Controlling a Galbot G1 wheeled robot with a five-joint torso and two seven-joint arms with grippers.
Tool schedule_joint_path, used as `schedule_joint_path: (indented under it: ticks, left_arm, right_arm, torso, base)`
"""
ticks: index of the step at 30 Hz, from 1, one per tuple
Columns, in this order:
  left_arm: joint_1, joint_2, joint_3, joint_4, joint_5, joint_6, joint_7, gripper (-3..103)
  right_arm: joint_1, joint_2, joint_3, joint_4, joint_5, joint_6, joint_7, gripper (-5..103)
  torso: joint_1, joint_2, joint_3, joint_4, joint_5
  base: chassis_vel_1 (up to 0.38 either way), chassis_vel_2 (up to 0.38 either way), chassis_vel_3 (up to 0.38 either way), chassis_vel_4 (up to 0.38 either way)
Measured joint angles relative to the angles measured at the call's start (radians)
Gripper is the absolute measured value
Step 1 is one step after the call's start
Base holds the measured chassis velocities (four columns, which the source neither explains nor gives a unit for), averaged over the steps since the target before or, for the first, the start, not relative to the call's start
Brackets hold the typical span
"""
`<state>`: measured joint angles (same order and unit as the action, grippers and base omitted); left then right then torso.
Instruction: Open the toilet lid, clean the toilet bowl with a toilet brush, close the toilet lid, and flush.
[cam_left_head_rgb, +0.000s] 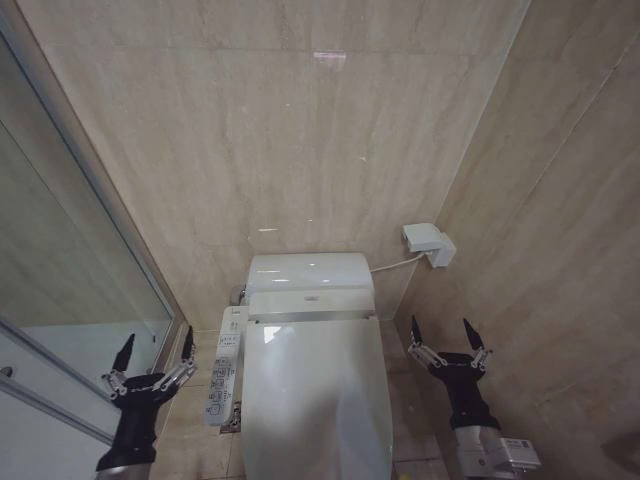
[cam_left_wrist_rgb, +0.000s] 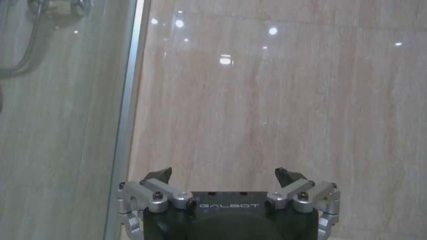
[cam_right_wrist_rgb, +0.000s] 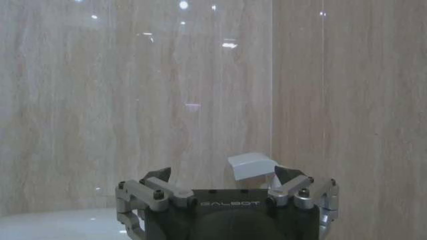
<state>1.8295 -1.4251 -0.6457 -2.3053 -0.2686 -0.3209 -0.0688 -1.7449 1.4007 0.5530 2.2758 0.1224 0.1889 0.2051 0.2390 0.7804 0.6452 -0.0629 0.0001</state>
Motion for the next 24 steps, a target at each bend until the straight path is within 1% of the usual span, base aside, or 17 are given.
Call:
schedule_joint_path:
  ticks: [3, 6, 13, 24]
  left_arm:
    - [-0.001, 0.007, -0.007, 0.016, 0.003, -0.014, 0.001, 100]
    - [0.0, 0.016, -0.013, 0.016, 0.003, -0.015, 0.0, 100]
    - [-0.004, 0.041, -0.027, 0.002, 0.002, -0.005, 0.006, 100]
    - [-0.006, 0.051, -0.035, 0.004, 0.002, -0.006, 0.013, 100]
  right_arm:
    - [0.0, 0.0, 0.0, 0.0, 0.0, 0.0, 0.0, 100]
    - [0.0, 0.0, 0.0, 0.0, 0.0, 0.0, 0.0, 100]
    - [0.0, 0.0, 0.0, 0.0, 0.0, 0.0, 0.0, 100]
    - [0.0, 0.0, 0.0, 0.0, 0.0, 0.0, 0.0, 100]
  torso:
    - [0.0, 0.0, 0.0, 0.0, 0.0]
    - [0.0, 0.0, 0.0, 0.0, 0.0]
    - [0.0, 0.0, 0.0, 0.0, -0.0001]
    - [0.0, 0.0, 0.0, 0.0, -0.0001]
  base:
    - [0.0, 0.0, 0.0, 0.0]
    - [0.0, 0.0, 0.0, 0.0]
    - [0.0, 0.0, 0.0, 0.0]
    - [0.0, 0.0, 0.0, 0.0]
